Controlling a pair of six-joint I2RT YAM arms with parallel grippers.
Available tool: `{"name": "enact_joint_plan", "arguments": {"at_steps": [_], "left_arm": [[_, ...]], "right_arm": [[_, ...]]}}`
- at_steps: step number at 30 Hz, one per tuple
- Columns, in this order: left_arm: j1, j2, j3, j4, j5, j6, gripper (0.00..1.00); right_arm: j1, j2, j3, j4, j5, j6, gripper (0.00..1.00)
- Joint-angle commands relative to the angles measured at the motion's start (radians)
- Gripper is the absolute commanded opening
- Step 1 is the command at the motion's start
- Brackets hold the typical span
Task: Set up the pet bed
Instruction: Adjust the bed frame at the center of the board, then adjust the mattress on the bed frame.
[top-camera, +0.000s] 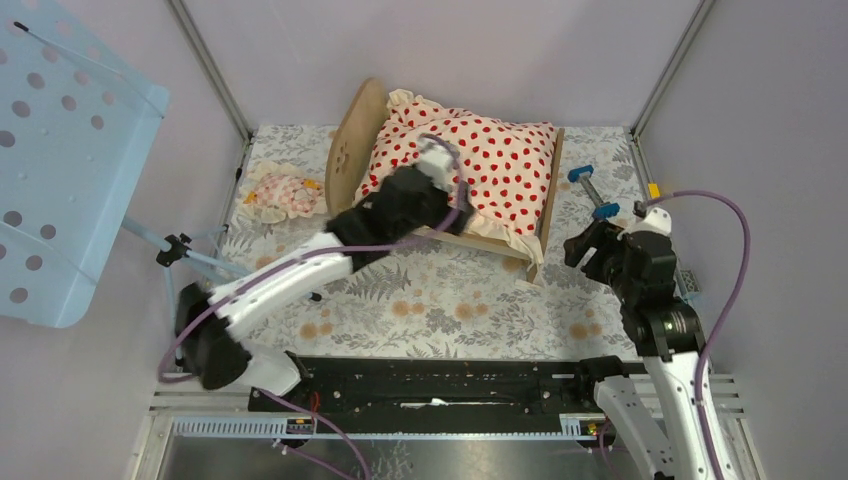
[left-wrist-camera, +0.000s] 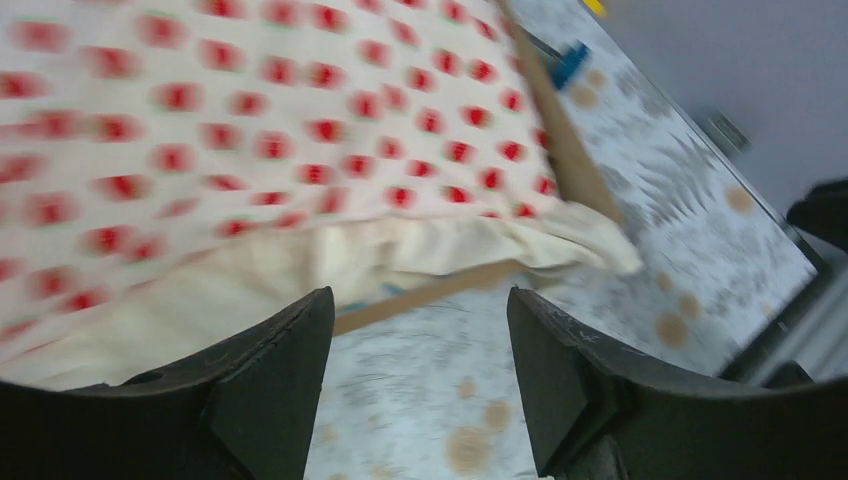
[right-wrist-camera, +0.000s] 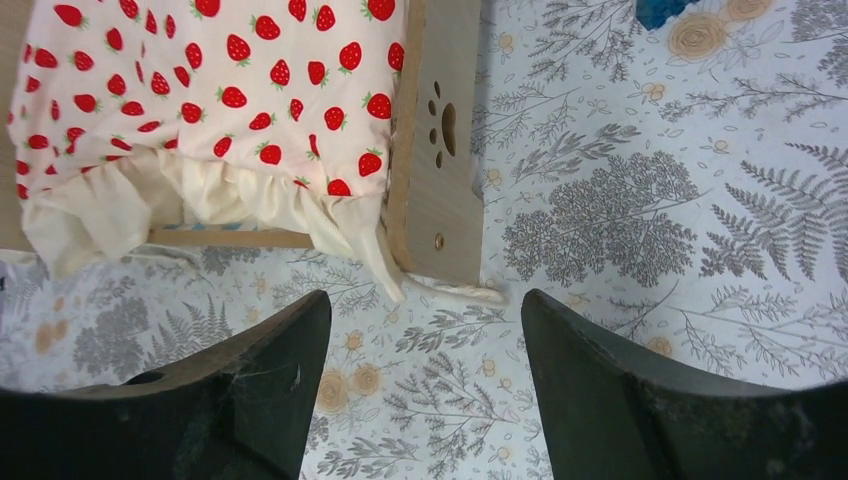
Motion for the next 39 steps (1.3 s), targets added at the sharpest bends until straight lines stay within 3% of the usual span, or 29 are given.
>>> {"name": "enact_joint_plan", "arguments": {"at_steps": [1, 4, 8, 16, 24, 27, 36, 39], "left_arm": [[-0.192, 0.252, 0.173, 0.067, -0.051, -0.047, 0.7], [-0.273, 0.436, 0.332, 0.052, -0.063, -0.022, 0.73], [-0.304, 0.599, 0.466, 0.034, -0.084, -0.021, 0.74], [-0.304, 0.69, 0.529, 0.025, -0.172, 0.007, 0.75], [-0.3, 0.615, 0.477, 0.051, -0.182, 0.02, 0.73], [-0.28, 0.52, 0.415, 0.046, -0.198, 0.02, 0.73], [-0.08, 0.097, 0.05, -0.012, -0.214, -0.047, 0.76], [0.009, 0.026, -0.043, -0.033, -0.193, -0.046, 0.77]], "right_arm": [[-0.002, -0.083, 0.075, -0.114, 0.064, 0.071, 0.77], [-0.002, -0.141, 0.103, -0.171, 0.076, 0.102, 0.78], [-0.002, -0.194, 0.133, -0.225, 0.101, 0.11, 0.78], [-0.002, -0.228, 0.159, -0.267, 0.1, 0.1, 0.78], [-0.002, -0.225, 0.128, -0.232, 0.068, 0.104, 0.78], [-0.002, -0.192, 0.108, -0.181, -0.017, 0.063, 0.77], [-0.001, 0.053, 0.093, 0.097, -0.285, 0.017, 0.71], [0.026, 0.158, 0.115, 0.184, -0.315, 0.038, 0.69]]}}
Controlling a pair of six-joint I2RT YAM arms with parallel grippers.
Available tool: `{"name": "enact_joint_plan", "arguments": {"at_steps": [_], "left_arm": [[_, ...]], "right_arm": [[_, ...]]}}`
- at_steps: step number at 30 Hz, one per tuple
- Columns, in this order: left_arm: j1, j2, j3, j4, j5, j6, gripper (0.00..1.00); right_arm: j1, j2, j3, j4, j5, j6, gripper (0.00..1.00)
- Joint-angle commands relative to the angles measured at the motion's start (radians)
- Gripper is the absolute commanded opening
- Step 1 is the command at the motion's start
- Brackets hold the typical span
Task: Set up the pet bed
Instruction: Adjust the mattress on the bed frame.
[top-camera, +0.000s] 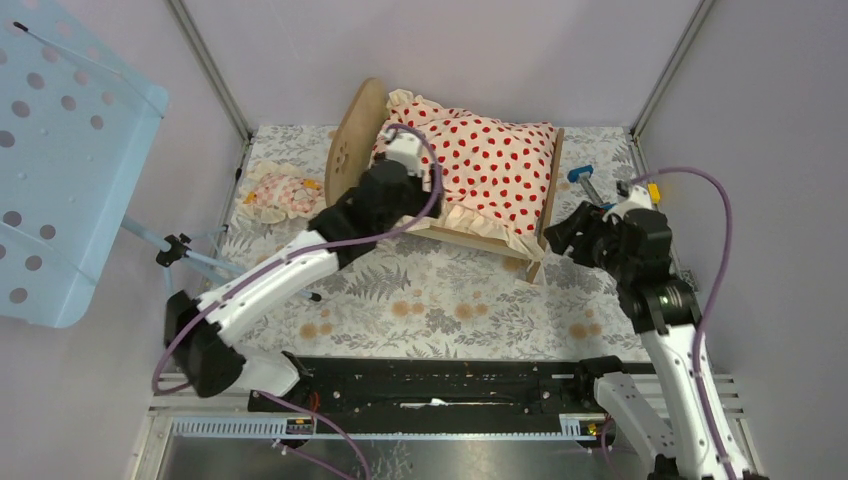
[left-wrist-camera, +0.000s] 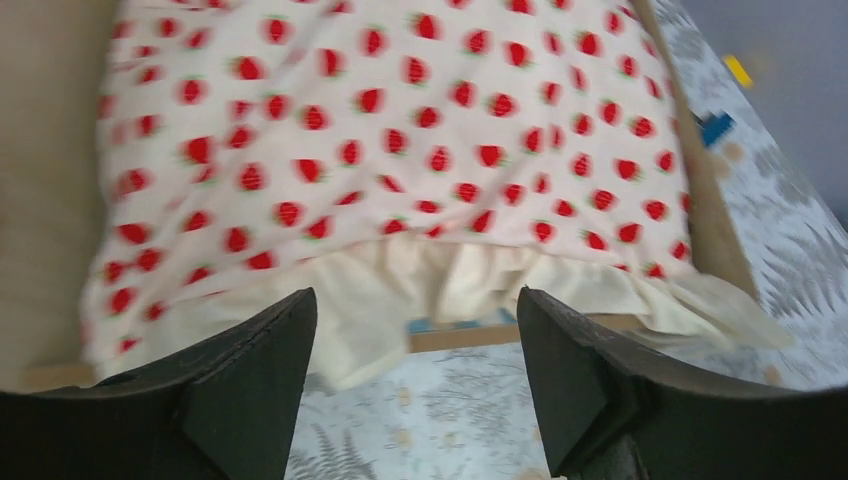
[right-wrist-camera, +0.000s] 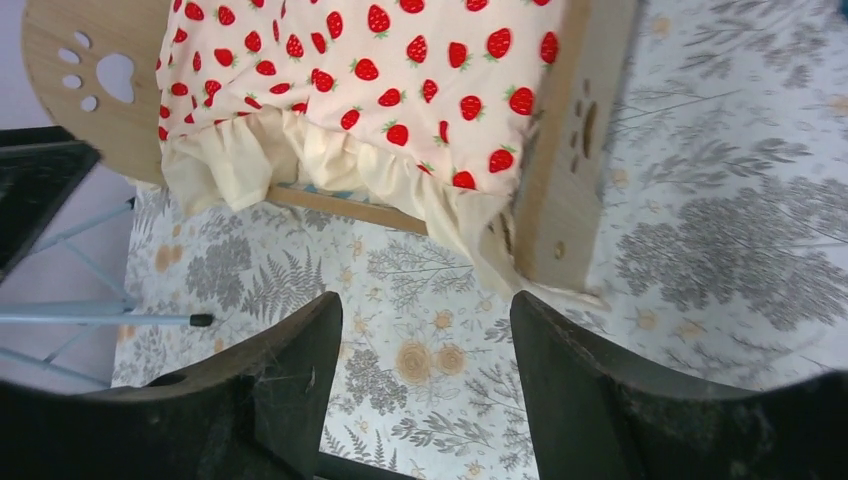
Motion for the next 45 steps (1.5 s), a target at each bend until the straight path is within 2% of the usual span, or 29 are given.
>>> {"name": "enact_joint_plan", "arguments": {"at_steps": [1, 5, 8, 13, 18, 30, 37, 39, 45], "left_arm": [[0.087, -0.083, -0.105, -0.014, 0.011, -0.014, 0.77], [0.118, -0.07, -0.109, 0.004, 0.057, -0.001, 0.78], [0.119, -0.023, -0.087, -0.002, 0.083, 0.002, 0.78], [0.119, 0.021, -0.118, -0.025, 0.047, 0.004, 0.78], [0.13, 0.006, -0.198, 0.025, -0.003, 0.011, 0.81], [0.144, 0.077, -0.189, 0.076, -0.014, 0.03, 0.82], [0.148, 0.092, -0.212, 0.081, -0.008, 0.023, 0.69], [0.152, 0.088, -0.227, 0.085, -0.007, 0.018, 0.62], [0.185, 0.06, -0.252, 0.089, -0.001, 0.01, 0.3]], "right_arm": [[0.06, 0.13, 0.044, 0.198, -0.086, 0.0, 0.69], [0.331, 0.274, 0.113, 0.232, 0.129, -0.02, 0.69], [0.452, 0.375, 0.134, 0.276, 0.245, 0.041, 0.69], [0.491, 0.512, 0.115, 0.38, 0.301, 0.168, 0.7], [0.519, 0.639, 0.138, 0.454, 0.348, 0.208, 0.71], [0.521, 0.901, 0.232, 0.531, 0.44, 0.27, 0.71], [0.52, 0.961, 0.236, 0.549, 0.493, 0.3, 0.57], [0.519, 0.966, 0.231, 0.562, 0.491, 0.304, 0.47], [0.519, 0.904, 0.174, 0.697, 0.449, 0.302, 0.17]]}}
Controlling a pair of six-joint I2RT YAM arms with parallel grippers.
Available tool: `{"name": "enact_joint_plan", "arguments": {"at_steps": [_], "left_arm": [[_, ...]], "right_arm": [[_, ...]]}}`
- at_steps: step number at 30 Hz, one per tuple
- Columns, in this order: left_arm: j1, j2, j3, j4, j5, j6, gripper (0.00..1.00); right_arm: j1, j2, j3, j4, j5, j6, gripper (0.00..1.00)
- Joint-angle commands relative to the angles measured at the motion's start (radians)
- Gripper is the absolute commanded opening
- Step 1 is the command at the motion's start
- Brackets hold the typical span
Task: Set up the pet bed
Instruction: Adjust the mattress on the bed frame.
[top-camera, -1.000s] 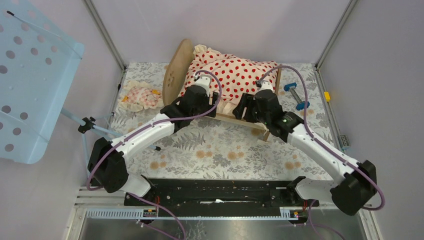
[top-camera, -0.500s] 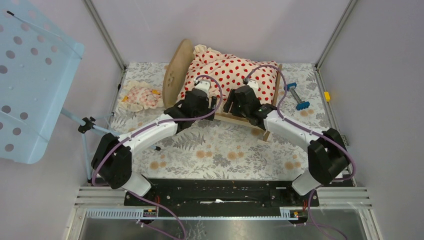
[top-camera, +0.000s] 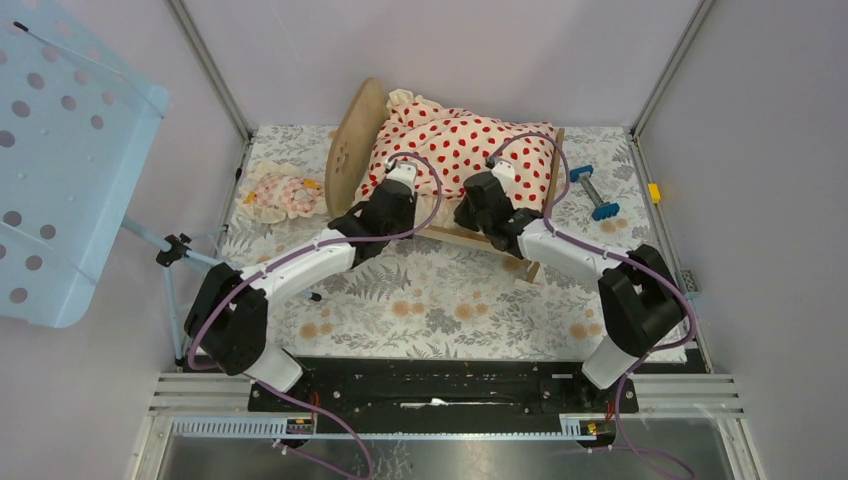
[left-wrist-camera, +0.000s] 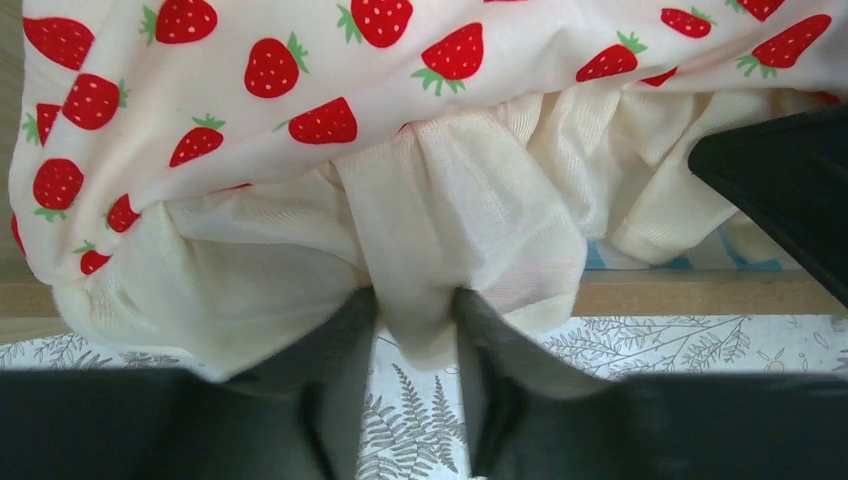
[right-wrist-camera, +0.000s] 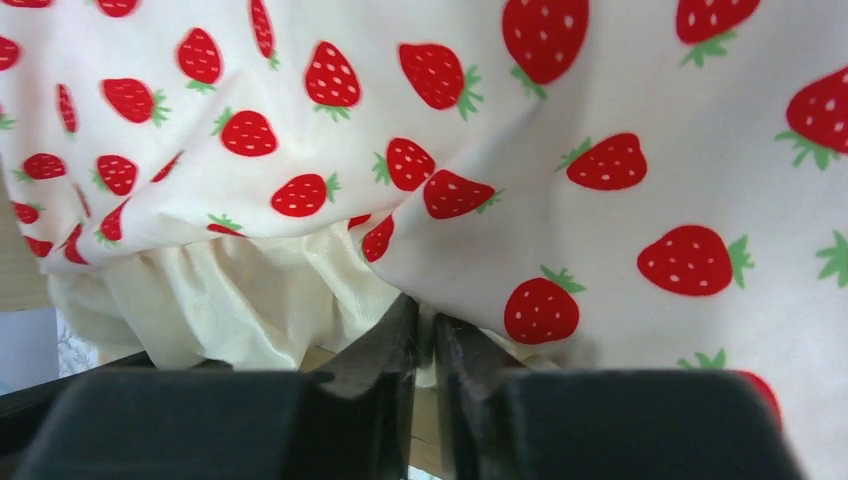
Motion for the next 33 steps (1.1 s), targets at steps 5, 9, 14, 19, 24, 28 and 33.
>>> {"name": "enact_joint_plan", "arguments": {"at_steps": [5, 9, 14, 19, 24, 28, 33], "left_arm": [[0.082, -0.068, -0.012, 0.019, 0.035, -0.008, 0.0], [0.116, -0.12, -0.019, 0.01, 0.042, -0.002, 0.0], [0.162, -0.2, -0.025, -0.019, 0.032, -0.009, 0.0], [0.197, -0.263, -0.043, -0.042, 0.04, -0.02, 0.0], [0.205, -0.293, -0.06, -0.073, 0.043, -0.019, 0.0], [0.209, -0.323, -0.077, -0.082, 0.04, -0.013, 0.0], [0.209, -0.327, -0.086, -0.129, 0.047, -0.011, 0.07]], "right_arm": [[0.006, -0.134, -0.021, 0.152, -0.079, -0.013, 0.0], [0.006, -0.187, -0.012, 0.13, -0.146, -0.034, 0.0], [0.005, -0.235, 0.011, 0.066, -0.225, -0.072, 0.0], [0.005, -0.251, 0.04, -0.019, -0.305, -0.117, 0.01], [0.005, -0.273, 0.032, -0.061, -0.35, -0.164, 0.0], [0.002, -0.299, 0.009, -0.061, -0.367, -0.181, 0.0], [-0.003, -0.291, 0.018, -0.144, -0.385, -0.232, 0.32]]}}
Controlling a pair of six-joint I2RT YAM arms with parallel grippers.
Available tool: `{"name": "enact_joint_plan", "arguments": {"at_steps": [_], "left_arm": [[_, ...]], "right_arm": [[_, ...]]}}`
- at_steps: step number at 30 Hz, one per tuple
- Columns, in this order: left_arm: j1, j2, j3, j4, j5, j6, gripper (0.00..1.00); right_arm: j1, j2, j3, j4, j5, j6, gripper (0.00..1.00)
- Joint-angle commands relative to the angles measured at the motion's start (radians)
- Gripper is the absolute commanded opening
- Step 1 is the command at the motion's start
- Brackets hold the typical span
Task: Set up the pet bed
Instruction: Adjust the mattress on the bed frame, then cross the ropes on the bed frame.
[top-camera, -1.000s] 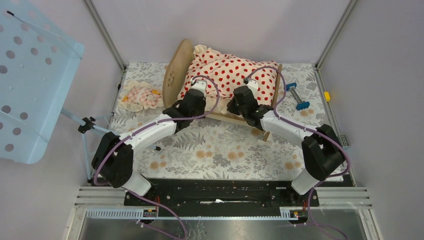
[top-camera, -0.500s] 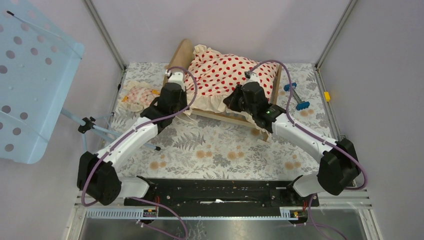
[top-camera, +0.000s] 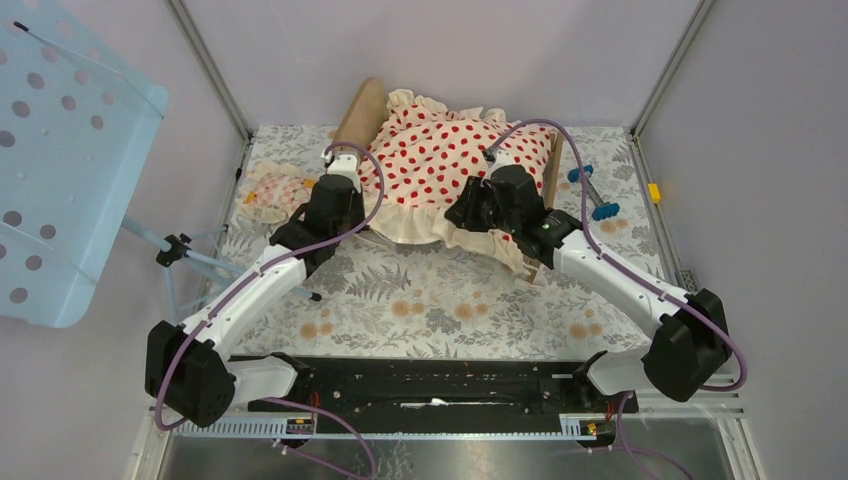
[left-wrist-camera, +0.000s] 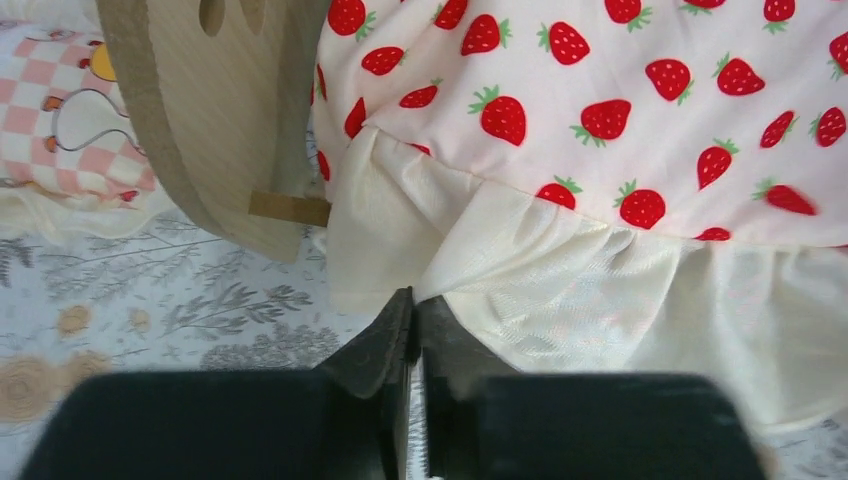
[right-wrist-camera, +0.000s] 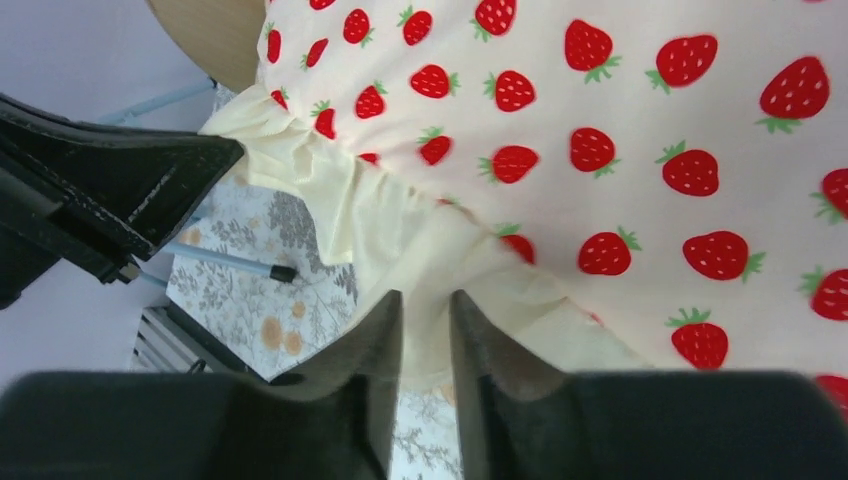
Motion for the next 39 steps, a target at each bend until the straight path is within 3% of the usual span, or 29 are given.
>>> {"name": "enact_joint_plan", "arguments": {"at_steps": [1, 3, 4, 6, 8, 13, 17, 20, 23, 27, 32, 39], "left_arm": [[0.01, -0.034, -0.007, -0.028, -0.011, 0.0, 0.19], [0.011, -0.034, 0.001, -0.046, -0.038, -0.004, 0.47], [0.011, -0.034, 0.01, -0.054, -0.053, -0.003, 0.55], [0.012, -0.04, 0.029, -0.063, -0.072, -0.001, 0.69], [0.012, -0.046, 0.056, -0.064, -0.072, 0.01, 0.76], [0.012, -0.045, 0.145, -0.063, -0.027, 0.063, 0.78], [-0.008, -0.03, 0.212, -0.057, 0.068, 0.082, 0.74], [-0.114, -0.006, 0.232, -0.021, 0.068, 0.096, 0.72], [-0.288, 0.044, 0.233, 0.054, 0.039, 0.126, 0.72], [-0.45, 0.171, 0.265, 0.144, 0.036, 0.225, 0.76], [-0.53, 0.341, 0.361, 0.201, 0.088, 0.27, 0.86], [-0.546, 0.517, 0.514, 0.236, 0.097, 0.206, 0.93]], "right_arm": [[-0.002, -0.022, 0.037, -0.097, -0.011, -0.082, 0.38], [-0.003, -0.037, 0.05, -0.156, 0.072, -0.104, 0.48], [-0.004, -0.054, 0.05, -0.175, 0.121, -0.118, 0.5], [-0.007, -0.095, 0.045, -0.202, 0.212, -0.144, 0.56], [-0.011, -0.141, 0.044, -0.225, 0.285, -0.173, 0.58], [-0.024, -0.232, 0.044, -0.329, 0.441, -0.22, 0.6], [-0.054, -0.281, 0.04, -0.422, 0.475, -0.204, 0.64], [-0.08, -0.328, 0.025, -0.478, 0.461, -0.165, 0.66], [-0.089, -0.38, -0.015, -0.506, 0.411, -0.133, 0.68], [-0.088, -0.465, -0.078, -0.533, 0.366, -0.1, 0.68], [-0.088, -0.608, -0.103, -0.622, 0.444, -0.056, 0.68], [-0.088, -0.792, -0.076, -0.745, 0.556, 0.014, 0.69]]}}
